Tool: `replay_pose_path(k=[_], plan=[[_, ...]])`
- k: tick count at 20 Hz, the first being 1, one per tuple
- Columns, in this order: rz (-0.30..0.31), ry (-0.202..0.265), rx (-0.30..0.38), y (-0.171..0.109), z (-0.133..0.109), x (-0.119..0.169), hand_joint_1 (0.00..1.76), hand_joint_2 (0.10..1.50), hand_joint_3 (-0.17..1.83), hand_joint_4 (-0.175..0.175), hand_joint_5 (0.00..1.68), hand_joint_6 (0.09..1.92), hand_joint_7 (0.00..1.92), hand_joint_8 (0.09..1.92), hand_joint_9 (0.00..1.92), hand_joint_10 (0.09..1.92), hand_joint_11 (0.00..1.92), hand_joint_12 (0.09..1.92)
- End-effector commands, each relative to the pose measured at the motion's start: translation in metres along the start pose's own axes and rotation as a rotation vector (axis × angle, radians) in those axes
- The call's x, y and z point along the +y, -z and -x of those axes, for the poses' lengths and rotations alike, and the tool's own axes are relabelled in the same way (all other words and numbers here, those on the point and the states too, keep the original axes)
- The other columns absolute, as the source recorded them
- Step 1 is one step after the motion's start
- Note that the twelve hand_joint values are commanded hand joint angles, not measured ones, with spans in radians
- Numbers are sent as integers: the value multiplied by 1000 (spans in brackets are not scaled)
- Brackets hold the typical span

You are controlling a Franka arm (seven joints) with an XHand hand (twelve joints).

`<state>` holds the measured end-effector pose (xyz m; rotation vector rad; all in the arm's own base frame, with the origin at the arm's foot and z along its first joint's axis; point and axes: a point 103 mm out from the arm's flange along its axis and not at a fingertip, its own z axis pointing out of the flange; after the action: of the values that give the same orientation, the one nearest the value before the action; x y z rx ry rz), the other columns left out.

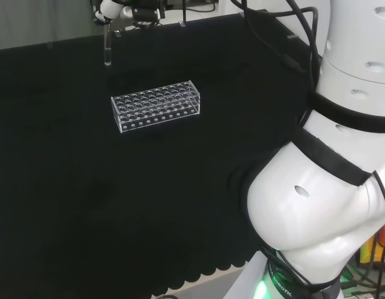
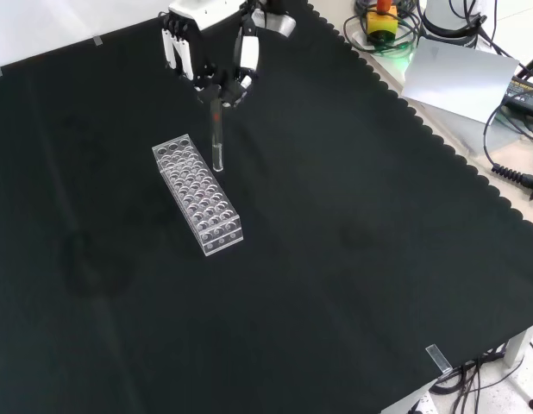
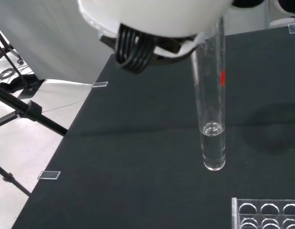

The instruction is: Shake the test tube.

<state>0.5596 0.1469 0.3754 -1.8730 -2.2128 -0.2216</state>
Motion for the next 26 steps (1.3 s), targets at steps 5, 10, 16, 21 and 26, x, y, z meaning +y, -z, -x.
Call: replay_pose_path(k=[5, 10, 16, 21, 26], plan=[[20, -150, -64, 14, 80, -16, 1233, 624, 645, -175, 1404, 413, 1810, 412, 1745, 326, 1327, 879], [29, -258, -130, 26, 141, -36, 1233, 623, 647, -175, 1404, 413, 1809, 412, 1744, 326, 1328, 879], [45, -357, -202, 43, 196, -59, 1233, 622, 649, -175, 1404, 413, 1809, 412, 1744, 327, 1328, 879], [50, -393, -232, 52, 218, -68, 1233, 621, 650, -175, 1404, 413, 1808, 412, 1743, 327, 1329, 879], [39, -352, -207, 43, 198, -60, 1233, 621, 651, -175, 1405, 413, 1808, 412, 1743, 328, 1329, 879]])
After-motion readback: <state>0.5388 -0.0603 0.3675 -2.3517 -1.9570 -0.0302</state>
